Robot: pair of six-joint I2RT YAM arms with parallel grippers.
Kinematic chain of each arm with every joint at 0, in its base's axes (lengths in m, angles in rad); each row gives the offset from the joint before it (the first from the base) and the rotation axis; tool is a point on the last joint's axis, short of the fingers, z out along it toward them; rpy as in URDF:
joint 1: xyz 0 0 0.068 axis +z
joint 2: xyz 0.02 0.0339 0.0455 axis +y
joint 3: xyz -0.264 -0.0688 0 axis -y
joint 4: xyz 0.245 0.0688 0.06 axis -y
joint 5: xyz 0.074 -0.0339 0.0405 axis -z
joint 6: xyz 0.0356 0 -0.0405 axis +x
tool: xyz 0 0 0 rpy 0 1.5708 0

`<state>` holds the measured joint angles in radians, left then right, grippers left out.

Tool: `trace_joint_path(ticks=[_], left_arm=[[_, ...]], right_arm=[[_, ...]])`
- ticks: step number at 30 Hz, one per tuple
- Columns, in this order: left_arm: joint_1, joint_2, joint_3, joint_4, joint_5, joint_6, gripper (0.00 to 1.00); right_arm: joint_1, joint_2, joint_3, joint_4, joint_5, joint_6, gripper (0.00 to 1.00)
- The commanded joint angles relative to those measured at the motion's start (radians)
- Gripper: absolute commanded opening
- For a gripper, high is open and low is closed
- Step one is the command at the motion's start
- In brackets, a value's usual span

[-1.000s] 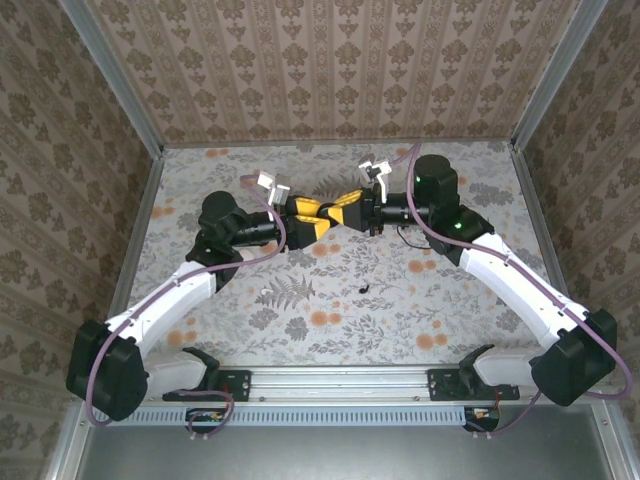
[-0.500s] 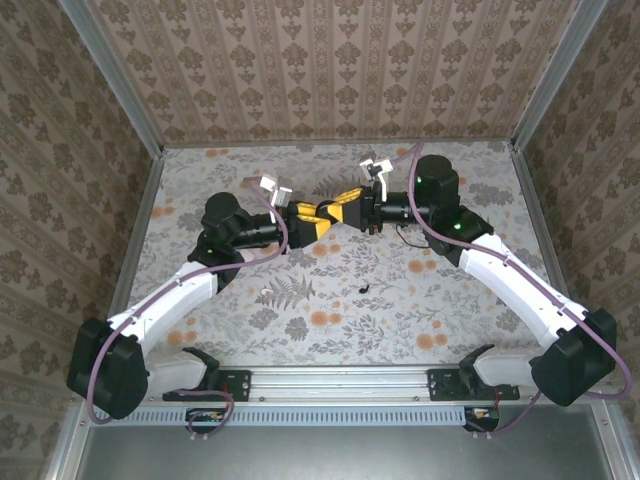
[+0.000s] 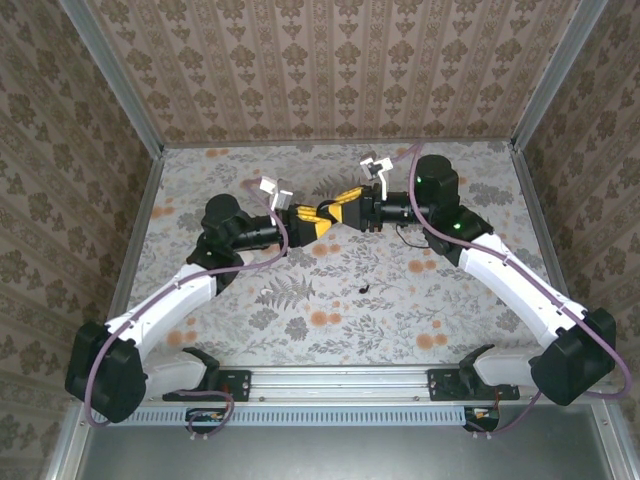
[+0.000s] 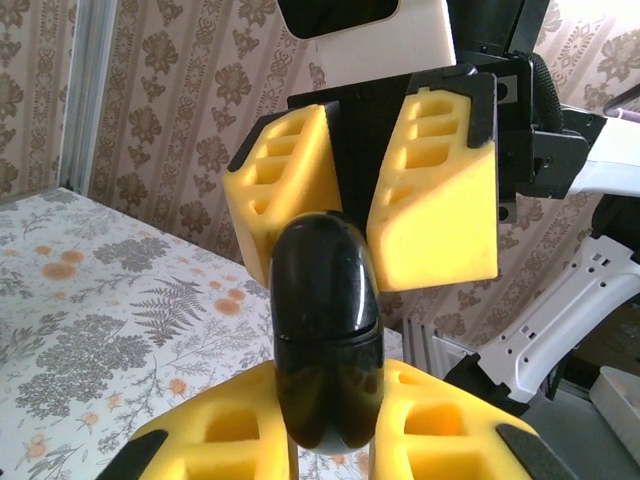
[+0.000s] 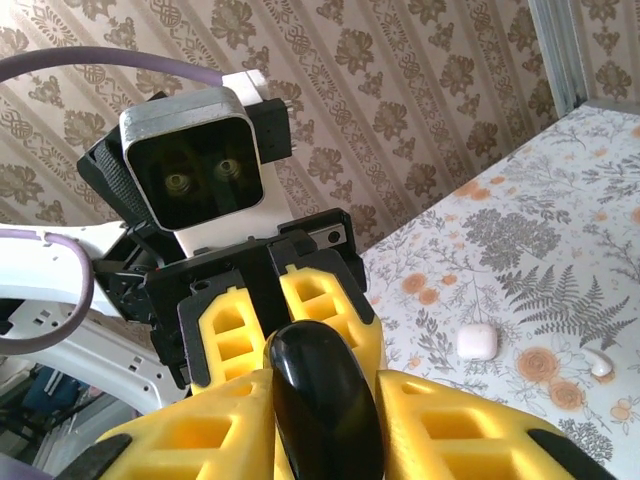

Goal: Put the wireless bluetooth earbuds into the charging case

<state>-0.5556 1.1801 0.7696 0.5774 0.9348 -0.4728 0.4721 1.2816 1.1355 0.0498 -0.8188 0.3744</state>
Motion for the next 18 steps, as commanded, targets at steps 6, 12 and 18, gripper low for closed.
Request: trace_joint_path(ticks=[6, 12, 18], left_arm=[[0.002, -0.046, -0.017, -0.025, -0.012, 0.068, 0.00], [0.001, -0.052, -0.018, -0.034, -0.014, 0.082, 0.00], [0.002, -0.054, -0.022, -0.036, -0.011, 0.090, 0.00]], right_arm=[[-0.041, 0.043, 0.051, -0.077, 0.081, 0.056, 0.46], [-0.049, 0.063, 0.053, -0.063, 0.049, 0.083, 0.51], [-0.049, 0.075, 0.060, -0.072, 0.032, 0.090, 0.52]])
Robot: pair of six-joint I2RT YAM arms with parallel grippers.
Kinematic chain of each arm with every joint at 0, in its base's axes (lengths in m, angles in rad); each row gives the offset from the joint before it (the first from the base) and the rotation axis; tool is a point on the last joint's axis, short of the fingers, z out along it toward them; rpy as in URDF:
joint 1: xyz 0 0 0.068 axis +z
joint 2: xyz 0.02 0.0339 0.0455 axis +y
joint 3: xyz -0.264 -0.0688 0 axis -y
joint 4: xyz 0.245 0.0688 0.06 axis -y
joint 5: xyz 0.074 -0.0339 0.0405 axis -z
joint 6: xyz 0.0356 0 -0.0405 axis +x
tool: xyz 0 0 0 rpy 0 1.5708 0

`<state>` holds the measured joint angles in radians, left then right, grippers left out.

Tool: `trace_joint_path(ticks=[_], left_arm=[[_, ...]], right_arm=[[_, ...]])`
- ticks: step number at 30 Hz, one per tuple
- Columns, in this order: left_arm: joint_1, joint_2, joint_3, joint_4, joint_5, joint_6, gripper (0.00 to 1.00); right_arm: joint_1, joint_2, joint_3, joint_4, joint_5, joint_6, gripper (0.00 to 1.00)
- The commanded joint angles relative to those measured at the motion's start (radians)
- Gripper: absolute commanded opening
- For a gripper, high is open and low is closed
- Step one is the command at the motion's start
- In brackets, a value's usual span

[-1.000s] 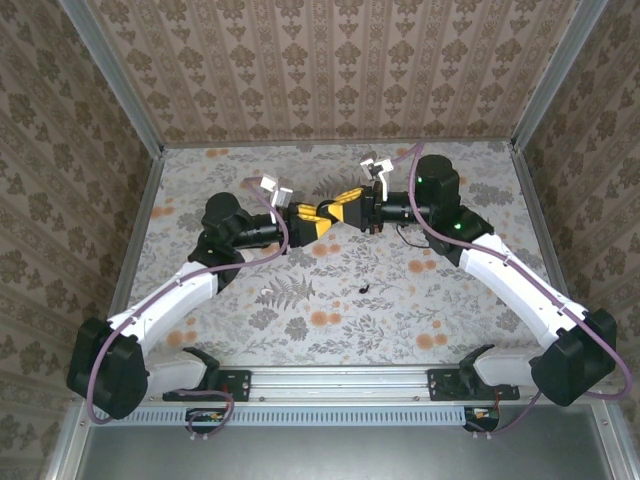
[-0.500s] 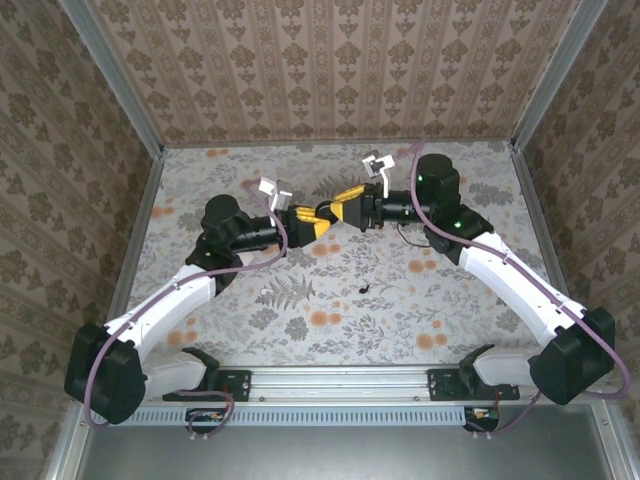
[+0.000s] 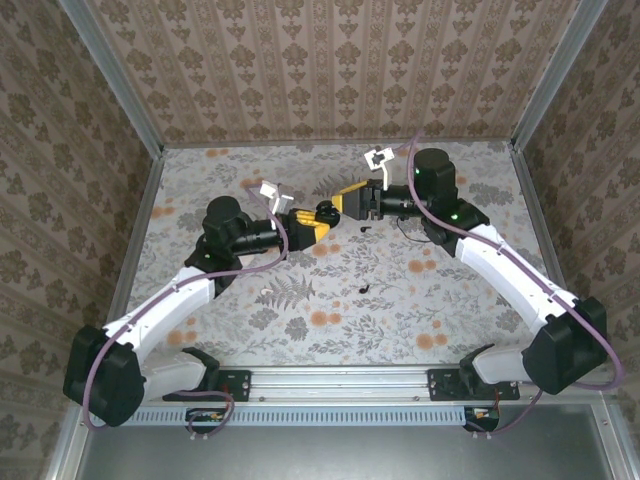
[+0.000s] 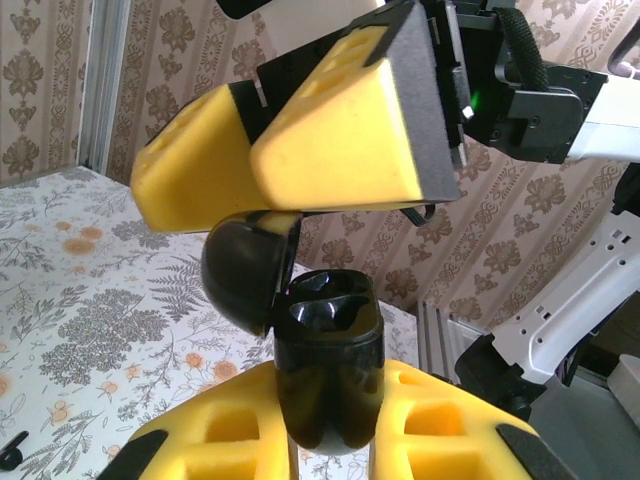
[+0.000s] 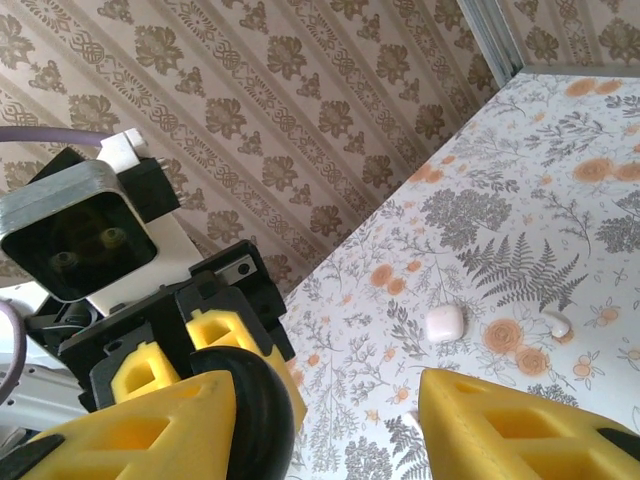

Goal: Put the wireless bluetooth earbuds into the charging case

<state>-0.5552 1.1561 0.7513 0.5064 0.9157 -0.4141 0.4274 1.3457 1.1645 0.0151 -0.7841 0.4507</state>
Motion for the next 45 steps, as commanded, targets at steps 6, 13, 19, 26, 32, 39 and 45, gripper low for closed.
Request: trace_joint_path(ticks=[6, 13, 19, 26, 32, 39, 45], left_arm=[[0.001, -0.048, -0.007, 0.009, -0.001, 0.061, 0.00], [0.007, -0.088, -0.015, -0.080, -0.062, 0.130, 0.00], [0.019, -0.129, -0.043, -0.128, -0.118, 0.167, 0.00], [0.032, -0.174, -0.078, -0.152, -0.168, 0.187, 0.00], [0.035, -0.186, -0.086, -0.180, -0.179, 0.200, 0.00], [0.035, -0.193, -0.099, -0.190, -0.181, 0.201, 0.00], [0.034, -0.188, -0.101, -0.193, -0.175, 0.202, 0.00]], right_arm=[[-0.004, 0.040, 0.079, -0.185, 0.041, -0.041, 0.52], [-0.007, 0.053, 0.080, -0.210, 0.048, -0.041, 0.54], [-0.034, 0.015, 0.062, -0.192, 0.038, -0.024, 0.56], [-0.052, -0.001, 0.057, -0.299, 0.161, -0.058, 0.56], [-0.049, 0.040, 0.068, -0.453, 0.269, -0.118, 0.53], [-0.013, 0.128, 0.009, -0.545, 0.342, -0.202, 0.51], [0.032, 0.225, 0.030, -0.663, 0.393, -0.274, 0.50]])
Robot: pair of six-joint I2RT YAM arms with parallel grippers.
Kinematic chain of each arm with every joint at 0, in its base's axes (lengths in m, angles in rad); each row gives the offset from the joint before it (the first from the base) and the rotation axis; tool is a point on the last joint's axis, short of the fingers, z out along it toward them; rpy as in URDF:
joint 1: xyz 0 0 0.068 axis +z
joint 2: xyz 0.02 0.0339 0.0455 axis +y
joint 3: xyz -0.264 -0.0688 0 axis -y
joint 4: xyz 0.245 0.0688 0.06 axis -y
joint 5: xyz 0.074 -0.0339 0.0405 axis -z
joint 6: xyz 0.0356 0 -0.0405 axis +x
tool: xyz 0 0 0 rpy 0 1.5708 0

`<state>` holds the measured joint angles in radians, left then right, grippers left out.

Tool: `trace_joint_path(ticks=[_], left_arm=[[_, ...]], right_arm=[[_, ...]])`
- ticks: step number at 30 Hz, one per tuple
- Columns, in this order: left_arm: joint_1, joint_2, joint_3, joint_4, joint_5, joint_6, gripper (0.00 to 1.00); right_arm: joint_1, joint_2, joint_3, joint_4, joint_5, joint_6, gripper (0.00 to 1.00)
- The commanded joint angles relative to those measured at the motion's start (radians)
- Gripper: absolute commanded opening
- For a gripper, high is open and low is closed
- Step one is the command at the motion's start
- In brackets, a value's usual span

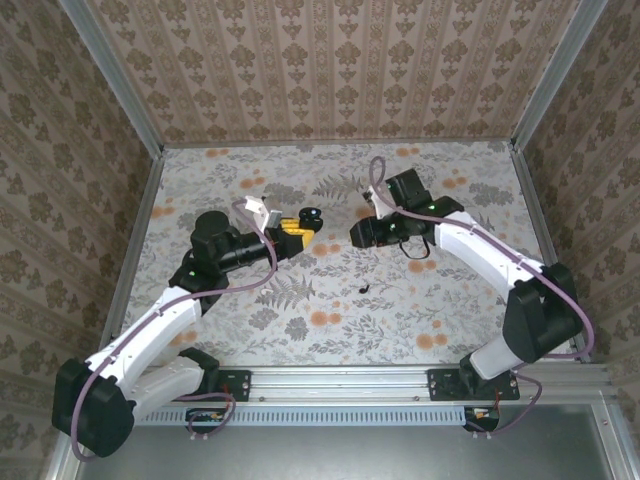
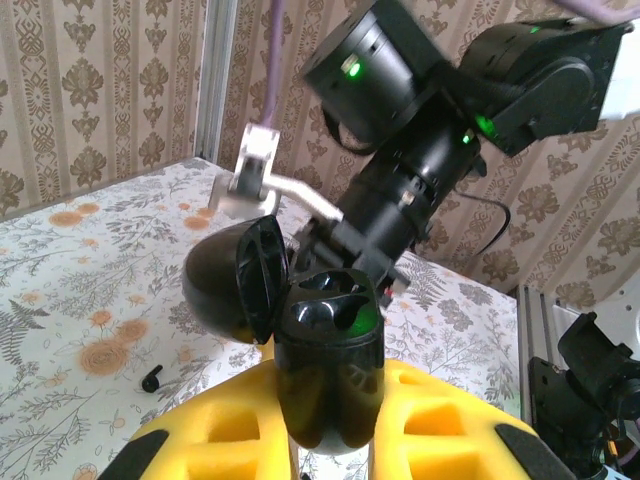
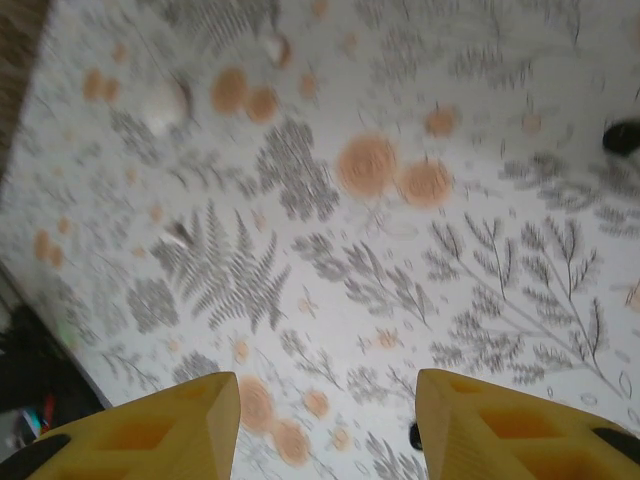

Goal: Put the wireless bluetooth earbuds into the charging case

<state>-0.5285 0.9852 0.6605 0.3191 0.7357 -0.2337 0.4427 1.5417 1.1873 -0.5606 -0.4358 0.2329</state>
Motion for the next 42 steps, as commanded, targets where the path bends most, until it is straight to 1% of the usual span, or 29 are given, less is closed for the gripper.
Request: trace_joint_path(ticks=[1, 5, 7, 9, 13, 17, 23, 26, 28, 32, 33, 34, 36, 38, 39, 42], left_arm=[[0.007, -0.017, -0.011, -0.005, 0.007, 0.021, 0.00], [0.007, -0.017, -0.019, -0.003, 0.017, 0.024, 0.00], [0.006, -0.015, -0.020, -0.003, 0.018, 0.023, 0.00], [0.007, -0.016, -0.020, -0.004, 0.018, 0.023, 0.00], [0.007, -0.016, -0.017, -0.011, 0.017, 0.031, 0.00], [0.007, -0.018, -0.018, -0.017, 0.015, 0.032, 0.00], [0.007, -0.023, -0.018, -0.028, 0.009, 0.037, 0.00], [0.007, -0.022, -0.015, -0.033, 0.010, 0.039, 0.00], [0.006, -0.023, -0.012, -0.039, 0.010, 0.042, 0.00], [0.007, -0.033, -0.012, -0.058, 0.006, 0.050, 0.00], [0.007, -0.038, -0.013, -0.064, 0.004, 0.053, 0.00], [0.007, -0.042, -0.013, -0.068, 0.001, 0.056, 0.00], [0.007, -0.052, -0.018, -0.079, -0.005, 0.061, 0.00], [0.007, -0.058, -0.019, -0.085, -0.009, 0.065, 0.00], [0.007, -0.061, -0.021, -0.086, -0.010, 0.066, 0.00], [0.007, -0.065, -0.022, -0.092, -0.011, 0.070, 0.00]], right_arm=[[0.022, 0.039, -0.002, -0.083, 0.039, -0.056, 0.50], [0.039, 0.057, -0.048, -0.061, 0.026, -0.052, 0.49], [0.060, 0.061, -0.062, -0.064, 0.049, -0.055, 0.49], [0.093, 0.057, -0.072, -0.079, 0.121, -0.069, 0.49], [0.178, 0.043, -0.088, -0.119, 0.313, -0.110, 0.48], [0.235, 0.035, -0.117, -0.132, 0.399, -0.145, 0.48], [0.279, 0.103, -0.088, -0.193, 0.420, -0.230, 0.52], [0.287, 0.153, -0.048, -0.211, 0.394, -0.256, 0.53], [0.287, 0.185, -0.022, -0.211, 0.362, -0.263, 0.55], [0.277, 0.240, 0.020, -0.190, 0.340, -0.230, 0.55], [0.266, 0.251, 0.030, -0.185, 0.324, -0.214, 0.53], [0.254, 0.260, 0.036, -0.180, 0.300, -0.200, 0.48], [0.217, 0.276, 0.048, -0.164, 0.238, -0.163, 0.31], [0.182, 0.290, 0.047, -0.145, 0.197, -0.133, 0.21], [0.164, 0.298, 0.046, -0.139, 0.174, -0.121, 0.17], [0.126, 0.329, 0.042, -0.138, 0.135, -0.105, 0.12]])
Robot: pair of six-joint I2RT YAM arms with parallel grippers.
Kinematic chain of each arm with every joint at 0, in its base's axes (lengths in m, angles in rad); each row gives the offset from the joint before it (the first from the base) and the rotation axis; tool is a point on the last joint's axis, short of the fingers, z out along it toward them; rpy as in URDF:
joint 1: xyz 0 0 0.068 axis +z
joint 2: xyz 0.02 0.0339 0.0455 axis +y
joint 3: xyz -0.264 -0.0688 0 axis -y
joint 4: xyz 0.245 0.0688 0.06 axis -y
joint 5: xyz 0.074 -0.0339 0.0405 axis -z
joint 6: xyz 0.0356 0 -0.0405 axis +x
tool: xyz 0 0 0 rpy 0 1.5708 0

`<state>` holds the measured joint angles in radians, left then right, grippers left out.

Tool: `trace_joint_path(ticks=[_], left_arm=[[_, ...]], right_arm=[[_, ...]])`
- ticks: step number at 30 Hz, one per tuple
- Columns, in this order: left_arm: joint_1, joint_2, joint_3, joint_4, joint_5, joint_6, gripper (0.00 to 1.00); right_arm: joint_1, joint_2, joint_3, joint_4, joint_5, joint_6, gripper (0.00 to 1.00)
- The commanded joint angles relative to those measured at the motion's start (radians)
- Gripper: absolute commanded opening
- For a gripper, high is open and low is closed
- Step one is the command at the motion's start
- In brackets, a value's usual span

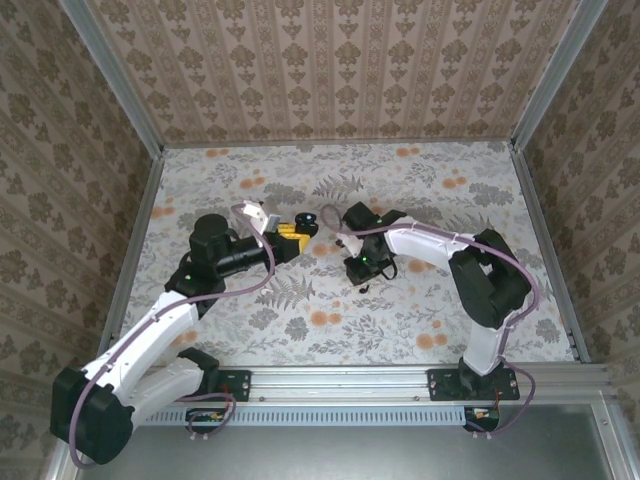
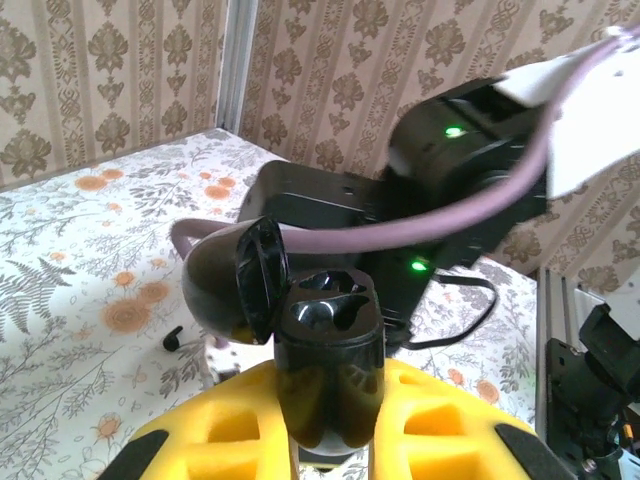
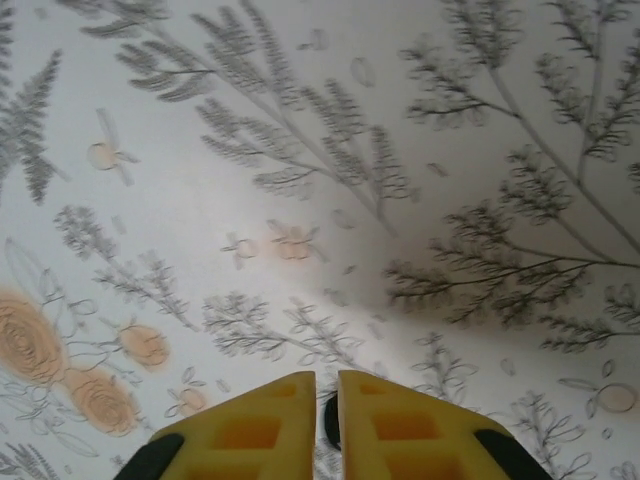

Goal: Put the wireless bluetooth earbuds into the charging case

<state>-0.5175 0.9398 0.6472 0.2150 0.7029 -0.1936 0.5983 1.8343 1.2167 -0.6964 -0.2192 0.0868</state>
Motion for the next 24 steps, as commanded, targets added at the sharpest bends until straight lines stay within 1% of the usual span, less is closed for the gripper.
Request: trace_joint_path(ticks=[1, 6, 15, 24], left_arm=[[-0.004, -0.019, -0.009, 0.012, 0.022, 0.029, 0.00], [-0.004, -0.020, -0.017, 0.014, 0.018, 0.029, 0.00], [-0.004, -0.028, -0.020, 0.007, 0.016, 0.031, 0.00], [-0.005, -0.028, -0.020, 0.016, 0.020, 0.025, 0.00]], right_arm=[[-0.037, 0.047, 0.009, -0.003, -0.090, 0.042, 0.11], [-0.070, 0.076, -0.025, 0.004, -0.145, 0.058, 0.08], [-0.112, 0.032, -0.112, -0.003, -0.119, 0.098, 0.08], [-0.117, -0.022, -0.204, -0.004, -0.102, 0.161, 0.09]])
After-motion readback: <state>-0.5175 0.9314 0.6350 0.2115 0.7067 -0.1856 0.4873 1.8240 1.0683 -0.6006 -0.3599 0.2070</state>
